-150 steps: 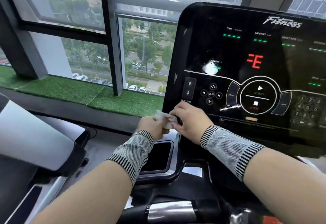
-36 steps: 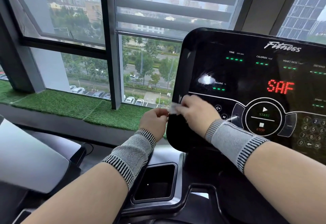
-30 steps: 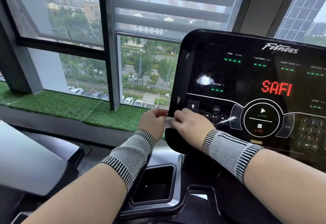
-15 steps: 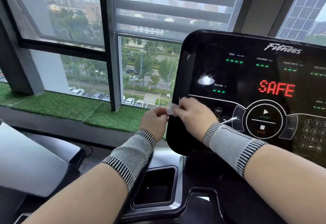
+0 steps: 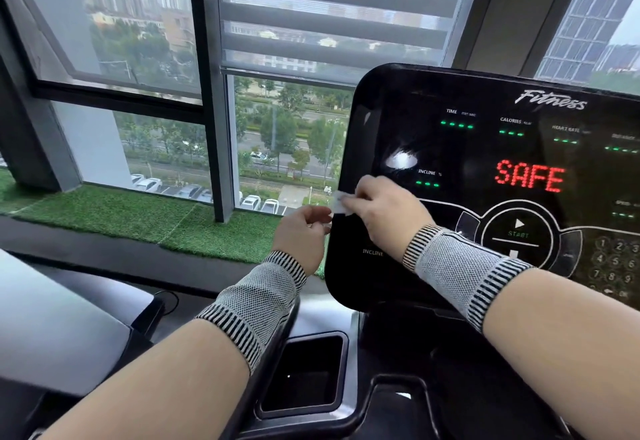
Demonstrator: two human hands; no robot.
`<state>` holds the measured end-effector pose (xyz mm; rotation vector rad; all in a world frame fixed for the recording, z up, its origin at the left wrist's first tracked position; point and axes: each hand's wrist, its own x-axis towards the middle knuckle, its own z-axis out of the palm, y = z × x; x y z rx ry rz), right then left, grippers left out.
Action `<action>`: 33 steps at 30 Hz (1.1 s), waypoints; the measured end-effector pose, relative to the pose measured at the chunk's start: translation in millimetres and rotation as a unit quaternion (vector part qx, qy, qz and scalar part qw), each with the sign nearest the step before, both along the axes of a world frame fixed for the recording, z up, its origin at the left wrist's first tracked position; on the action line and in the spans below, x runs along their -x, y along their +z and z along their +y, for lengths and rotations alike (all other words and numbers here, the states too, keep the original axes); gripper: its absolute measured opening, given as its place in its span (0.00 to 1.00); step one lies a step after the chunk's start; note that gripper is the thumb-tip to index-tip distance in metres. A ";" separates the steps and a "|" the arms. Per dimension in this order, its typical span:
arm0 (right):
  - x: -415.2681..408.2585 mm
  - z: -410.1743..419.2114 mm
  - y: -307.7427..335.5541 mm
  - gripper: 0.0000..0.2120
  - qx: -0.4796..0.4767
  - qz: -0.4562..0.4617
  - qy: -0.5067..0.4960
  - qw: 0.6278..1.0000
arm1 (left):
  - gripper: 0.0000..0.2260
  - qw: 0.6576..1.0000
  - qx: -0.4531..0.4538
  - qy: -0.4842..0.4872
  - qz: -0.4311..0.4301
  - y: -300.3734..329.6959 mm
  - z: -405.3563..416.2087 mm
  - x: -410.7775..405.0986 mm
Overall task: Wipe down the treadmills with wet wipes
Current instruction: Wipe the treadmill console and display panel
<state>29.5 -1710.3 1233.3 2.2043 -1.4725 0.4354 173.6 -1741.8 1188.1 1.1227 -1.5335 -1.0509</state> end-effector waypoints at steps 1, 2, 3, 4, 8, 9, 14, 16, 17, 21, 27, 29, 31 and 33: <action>-1.6 0.1 0.4 0.09 0.007 -0.025 -0.010 1.000 | 0.12 1.000 0.002 0.002 0.000 -0.2 -0.4 -0.1; -4.6 4.1 -2.1 0.09 -0.001 -0.016 -0.019 1.000 | 0.12 1.000 0.008 0.006 -0.010 -0.2 -1.5 -0.3; -6.5 7.6 -8.4 0.11 -0.021 0.005 -0.005 1.000 | 0.13 1.000 0.014 0.010 -0.020 -0.2 -2.6 -0.4; -9.4 12.7 -11.1 0.13 -0.049 0.040 0.015 0.998 | 0.14 0.999 0.017 0.012 -0.028 0.3 -3.4 -0.3; 4.7 -1.8 1.0 0.09 0.032 0.042 0.027 0.998 | 0.13 0.999 0.019 0.007 -0.028 0.7 -6.3 2.3; 4.4 -3.3 3.3 0.11 0.035 0.004 0.016 0.999 | 0.12 0.999 0.018 0.007 -0.025 0.5 -7.2 2.6; 0.1 5.2 -14.5 0.15 0.020 0.111 0.084 0.990 | 0.13 1.000 0.021 0.003 -0.018 2.1 -9.3 2.3; 6.3 -5.8 0.2 0.16 0.064 0.064 0.067 0.994 | 0.12 1.000 0.016 -0.003 -0.007 3.1 -10.3 3.2; 9.2 -9.9 5.7 0.14 0.079 0.019 0.044 0.996 | 0.12 1.000 0.013 -0.005 -0.001 2.9 -10.3 3.8; 2.3 -2.2 -13.9 0.12 0.030 0.056 0.079 0.995 | 0.12 1.000 0.027 -0.002 -0.002 2.2 -11.6 3.9; 8.0 -13.2 14.4 0.08 0.084 0.006 0.014 0.996 | 0.10 0.999 0.026 0.003 0.020 3.9 -14.9 6.0; 2.9 -8.6 4.1 0.16 0.052 0.021 0.034 0.998 | 0.10 0.999 0.035 0.003 0.015 4.6 -16.4 6.1; -0.6 -1.4 -1.6 0.19 0.024 0.075 0.090 0.993 | 0.10 0.999 0.038 0.002 0.008 5.8 -17.5 6.2; 4.6 -7.3 8.7 0.10 0.050 0.087 0.079 0.992 | 0.10 0.999 0.040 0.000 0.010 5.7 -18.2 6.4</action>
